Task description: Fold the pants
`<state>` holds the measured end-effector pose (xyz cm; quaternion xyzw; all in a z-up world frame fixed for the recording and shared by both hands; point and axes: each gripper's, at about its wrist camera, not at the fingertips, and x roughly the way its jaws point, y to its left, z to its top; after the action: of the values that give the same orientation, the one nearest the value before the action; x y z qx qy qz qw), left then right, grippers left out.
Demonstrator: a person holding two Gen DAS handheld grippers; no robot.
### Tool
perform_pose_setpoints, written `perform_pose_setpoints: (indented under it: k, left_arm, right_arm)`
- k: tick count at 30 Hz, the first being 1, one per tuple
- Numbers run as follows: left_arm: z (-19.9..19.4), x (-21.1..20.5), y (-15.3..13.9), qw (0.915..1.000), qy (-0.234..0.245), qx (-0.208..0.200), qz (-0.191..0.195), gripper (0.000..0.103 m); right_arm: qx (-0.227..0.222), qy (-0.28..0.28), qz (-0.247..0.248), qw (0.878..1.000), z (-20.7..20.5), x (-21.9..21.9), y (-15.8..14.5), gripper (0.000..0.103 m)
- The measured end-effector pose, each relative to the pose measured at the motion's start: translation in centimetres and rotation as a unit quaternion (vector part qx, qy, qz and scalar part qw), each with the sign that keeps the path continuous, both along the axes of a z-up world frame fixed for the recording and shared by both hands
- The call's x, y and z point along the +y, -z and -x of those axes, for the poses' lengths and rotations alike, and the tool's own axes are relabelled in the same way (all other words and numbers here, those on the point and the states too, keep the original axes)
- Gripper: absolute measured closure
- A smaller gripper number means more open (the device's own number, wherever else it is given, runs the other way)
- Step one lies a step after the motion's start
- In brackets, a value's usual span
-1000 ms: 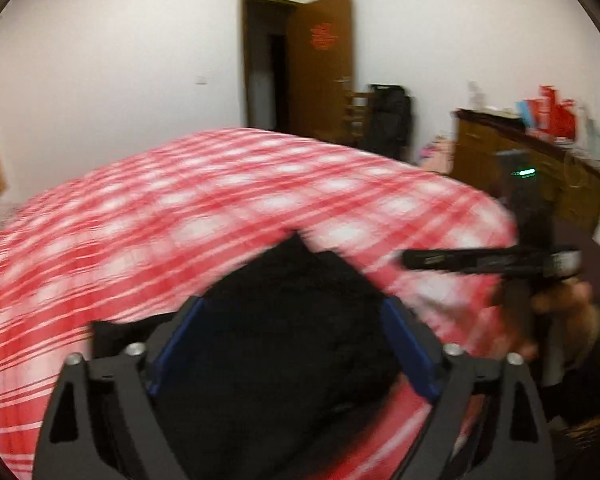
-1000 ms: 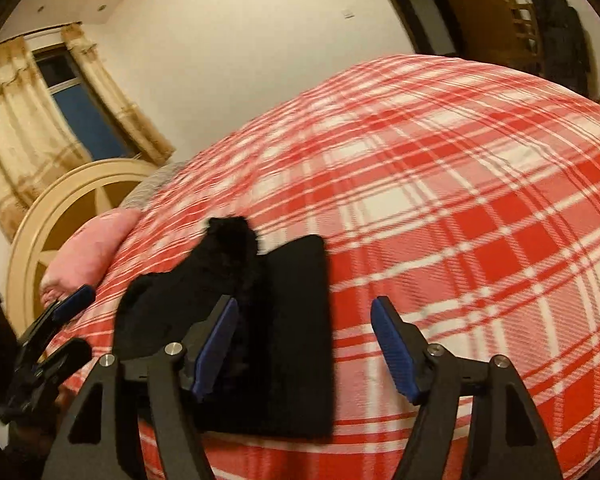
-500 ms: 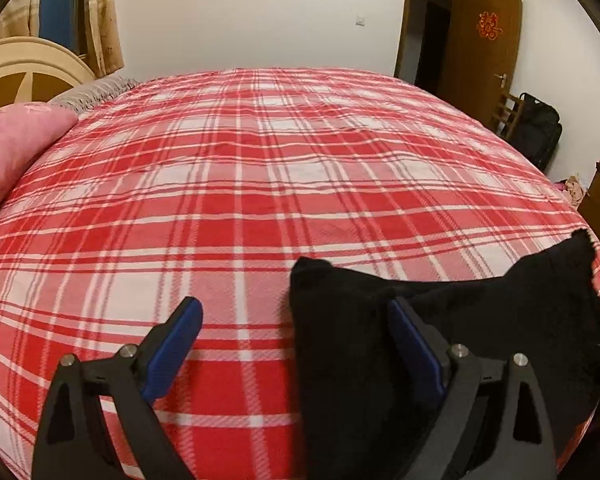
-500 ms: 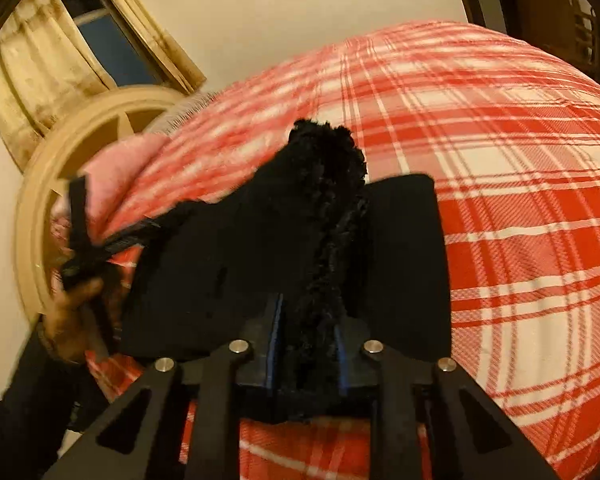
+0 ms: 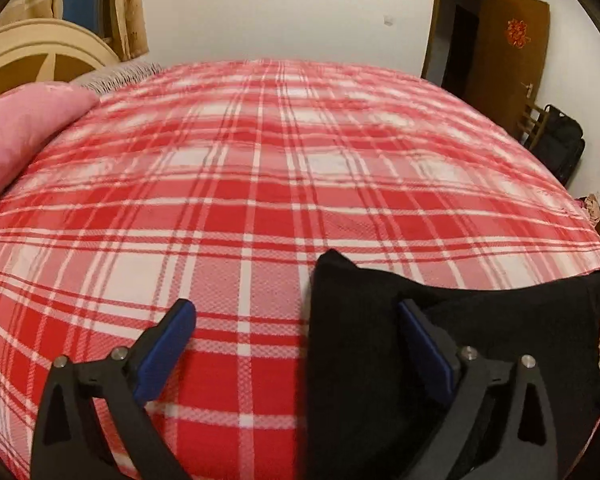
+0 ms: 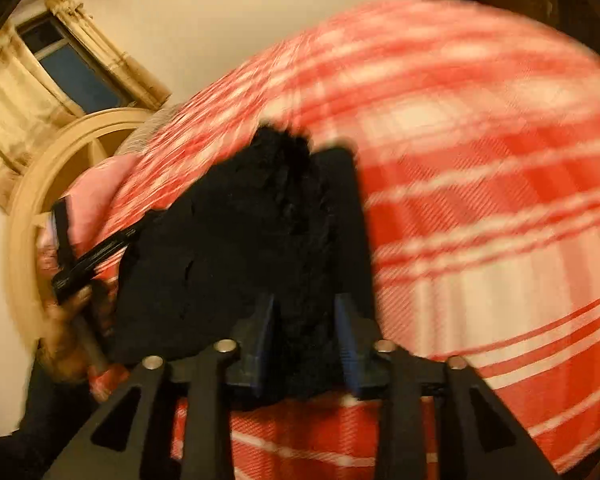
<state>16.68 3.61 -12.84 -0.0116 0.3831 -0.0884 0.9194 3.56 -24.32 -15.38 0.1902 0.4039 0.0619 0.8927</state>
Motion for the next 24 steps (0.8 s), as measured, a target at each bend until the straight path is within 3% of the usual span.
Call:
perform_pose_setpoints:
  k: [3,5,8,10,12,15,17,24]
  left_arm:
    - [1.9,0.1,-1.5,0.9992,0.002,-0.037,-0.018,0.003]
    - [3.0,0.5,-2.3,0.9985,-0.002,-0.054,-0.005,0.002]
    - [4.1,-0.2,-2.5,0.9986,0.013,-0.051,0.006,0.0]
    - [4.3,-1.1,-2.2,0.9984,0.029,-0.049,-0.008,0.0]
    - [4.1,-1.7,-1.4,0.9985,0.033,-0.038,-0.023,0.0]
    - [3.7,-1.8,0.1,0.9989,0.036,-0.012,-0.027,0.0]
    - [3.6,-1.6,0.7,0.9992,0.033,-0.001,-0.021,0.0]
    - [4.6,-1.2,0.2,0.9994,0.029,-0.005,-0.017,0.0]
  right_arm:
    - [-0.08,0.03,0.072,0.994,0.7,0.5,-4.2,0.059]
    - [-0.113,0.007,0.064,0.991,0.1,1.6,-6.1,0.056]
    - [-0.137,-0.075,0.04,0.987,-2.1,4.9,-7.1,0.054]
    - [-0.118,-0.109,0.041,0.986,-4.2,6.7,-6.3,0.054]
    - [-0.063,-0.088,0.068,0.992,-7.0,7.2,-4.0,0.054]
    - [0.004,-0.048,0.065,0.997,-8.8,5.1,-0.7,0.055]
    - [-0.005,-0.057,0.04,0.998,-8.4,3.9,0.1,0.055]
    - [-0.011,-0.07,0.092,0.993,-6.8,5.0,-0.3,0.056]
